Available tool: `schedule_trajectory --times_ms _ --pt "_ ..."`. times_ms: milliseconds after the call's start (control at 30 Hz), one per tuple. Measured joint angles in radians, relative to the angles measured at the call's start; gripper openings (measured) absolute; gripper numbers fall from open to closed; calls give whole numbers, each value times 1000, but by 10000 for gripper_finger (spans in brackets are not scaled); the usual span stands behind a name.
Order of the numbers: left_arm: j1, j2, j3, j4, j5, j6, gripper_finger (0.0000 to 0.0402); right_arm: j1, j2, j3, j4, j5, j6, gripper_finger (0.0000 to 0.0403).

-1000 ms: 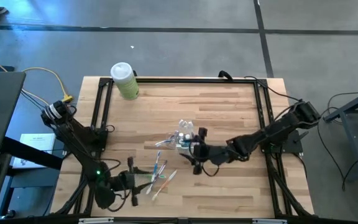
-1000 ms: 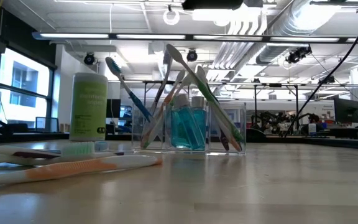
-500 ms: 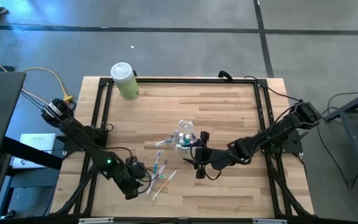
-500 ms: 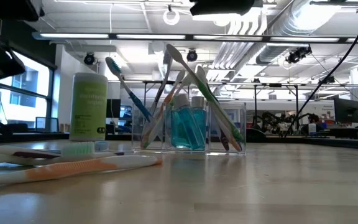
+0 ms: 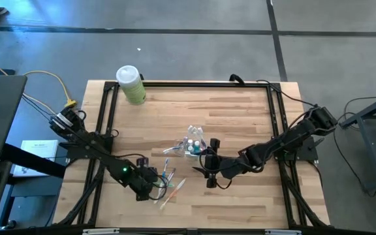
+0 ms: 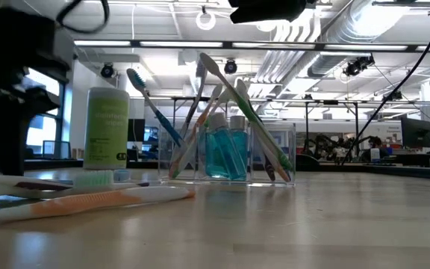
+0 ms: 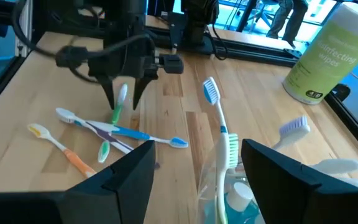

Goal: Pick & Place toothbrushing station
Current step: Put the green toothbrush into the transparent organizer

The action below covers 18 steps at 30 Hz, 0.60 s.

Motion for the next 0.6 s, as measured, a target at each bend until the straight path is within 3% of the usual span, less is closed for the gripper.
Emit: schedule_trajectory --times_ms 333,600 --pt "25 63 3 8 69 2 146 0 0 0 -5 -2 1 231" --pt "28 65 3 18 74 -13 20 0 0 0 -25 -2 35 231"
